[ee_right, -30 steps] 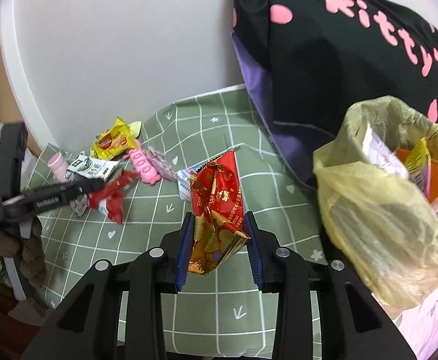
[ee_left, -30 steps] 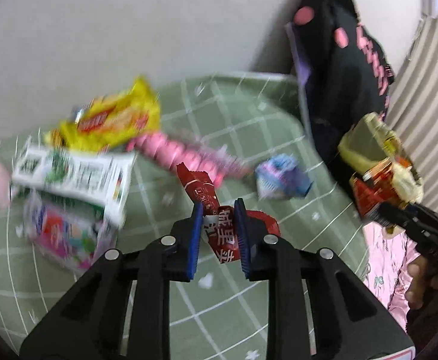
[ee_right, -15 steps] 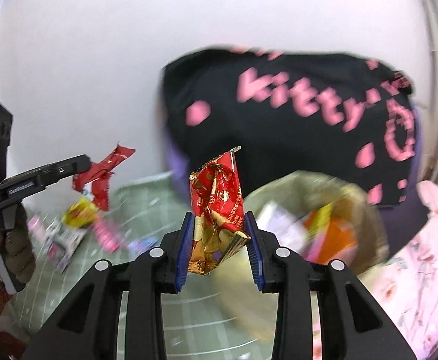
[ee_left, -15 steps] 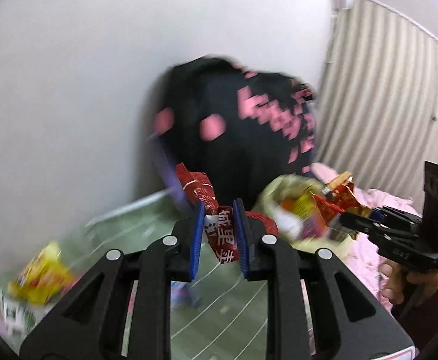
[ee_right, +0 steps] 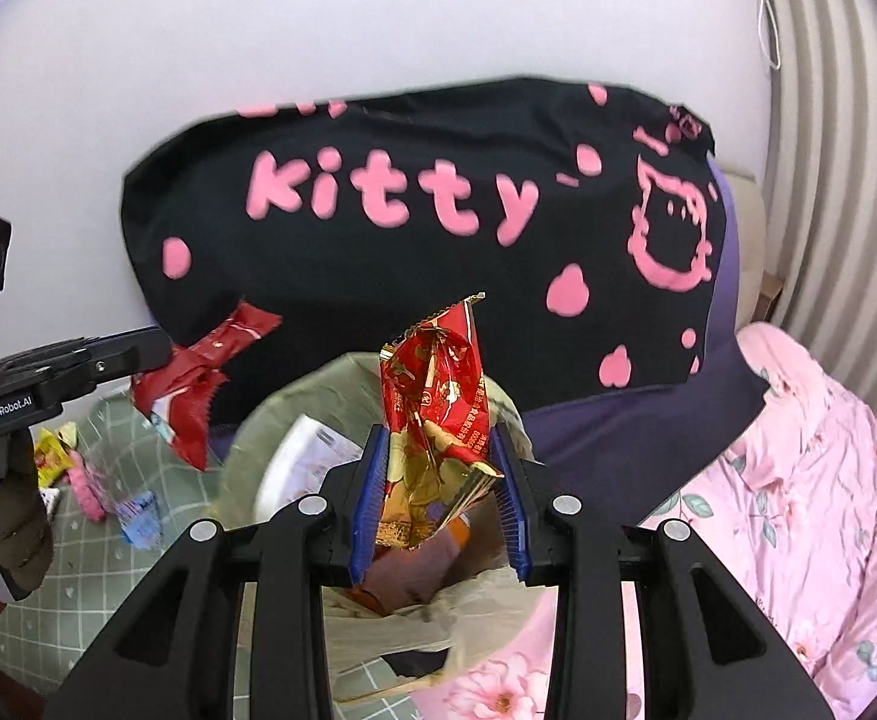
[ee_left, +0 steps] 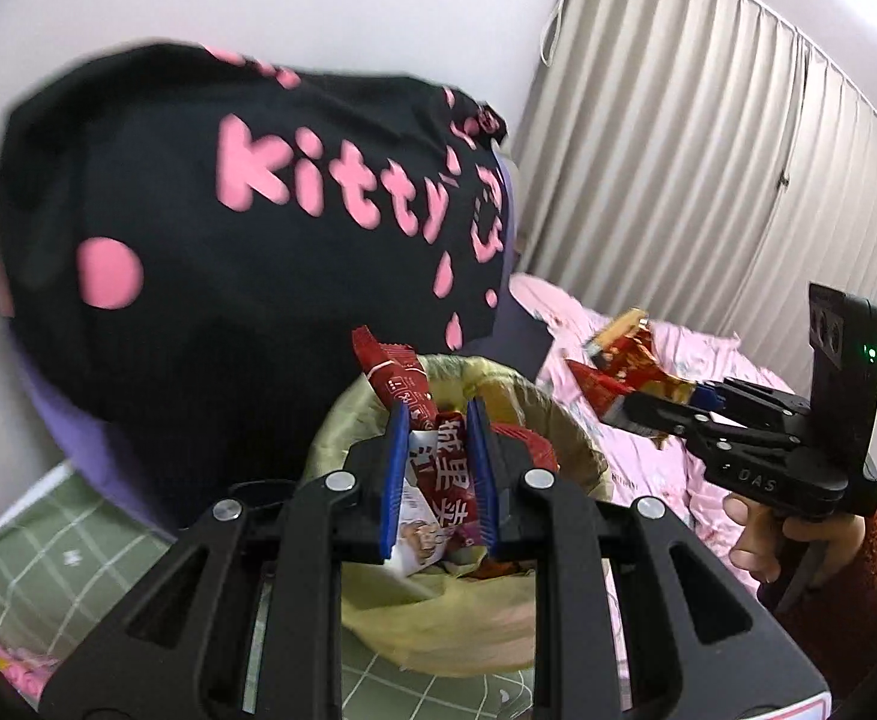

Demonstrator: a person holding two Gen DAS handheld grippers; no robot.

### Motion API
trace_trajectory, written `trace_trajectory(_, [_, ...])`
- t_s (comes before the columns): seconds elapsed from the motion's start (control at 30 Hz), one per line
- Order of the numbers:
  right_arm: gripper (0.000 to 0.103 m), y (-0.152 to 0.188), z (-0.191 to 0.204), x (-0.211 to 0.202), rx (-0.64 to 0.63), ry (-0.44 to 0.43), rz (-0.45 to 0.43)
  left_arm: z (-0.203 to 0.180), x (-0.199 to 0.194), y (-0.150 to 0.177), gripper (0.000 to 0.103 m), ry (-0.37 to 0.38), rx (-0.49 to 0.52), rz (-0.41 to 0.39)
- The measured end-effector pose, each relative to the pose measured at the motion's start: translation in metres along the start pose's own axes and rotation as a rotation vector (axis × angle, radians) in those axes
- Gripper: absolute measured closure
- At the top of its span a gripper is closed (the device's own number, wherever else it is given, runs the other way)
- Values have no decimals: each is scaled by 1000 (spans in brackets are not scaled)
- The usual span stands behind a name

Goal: Collect trash
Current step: 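Carry both wrappers over the bin and open both grippers, then move both grippers back over the snacks on the table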

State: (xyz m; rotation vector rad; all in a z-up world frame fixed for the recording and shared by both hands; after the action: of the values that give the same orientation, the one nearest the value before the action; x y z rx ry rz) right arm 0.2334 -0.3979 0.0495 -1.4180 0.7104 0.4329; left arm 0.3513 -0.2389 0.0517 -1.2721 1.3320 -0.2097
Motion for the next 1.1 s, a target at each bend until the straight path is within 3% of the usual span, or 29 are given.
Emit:
trace_trajectory(0.33, [71, 22, -1, 54, -38, -48, 130, 3, 76, -13, 84, 79, -37, 106])
trace_trajectory(0.6, [58, 39, 2, 66, -46, -95, 169, 16, 85, -1, 77, 114, -114, 130])
trace_trajectory(0.8, [52, 42, 7, 63, -39, -73, 153, 27, 52, 11, 65, 42, -136, 76])
trace_trajectory(1.1, [50, 25, 26, 42, -39, -65, 49, 58, -11, 30, 62, -133, -195, 5])
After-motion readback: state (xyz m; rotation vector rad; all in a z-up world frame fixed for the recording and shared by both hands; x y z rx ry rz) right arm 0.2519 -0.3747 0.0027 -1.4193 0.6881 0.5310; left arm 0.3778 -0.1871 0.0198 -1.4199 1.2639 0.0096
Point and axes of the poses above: each gripper's, at about its wrist camera, not at the fingertips, and x roughly the way its jaws point, z to its left, y to its underside, the point moved 6 cm from there along x, roughly the way its jaws point, and after that the axes turned 7 degrees about z, right-handed, at the moved point
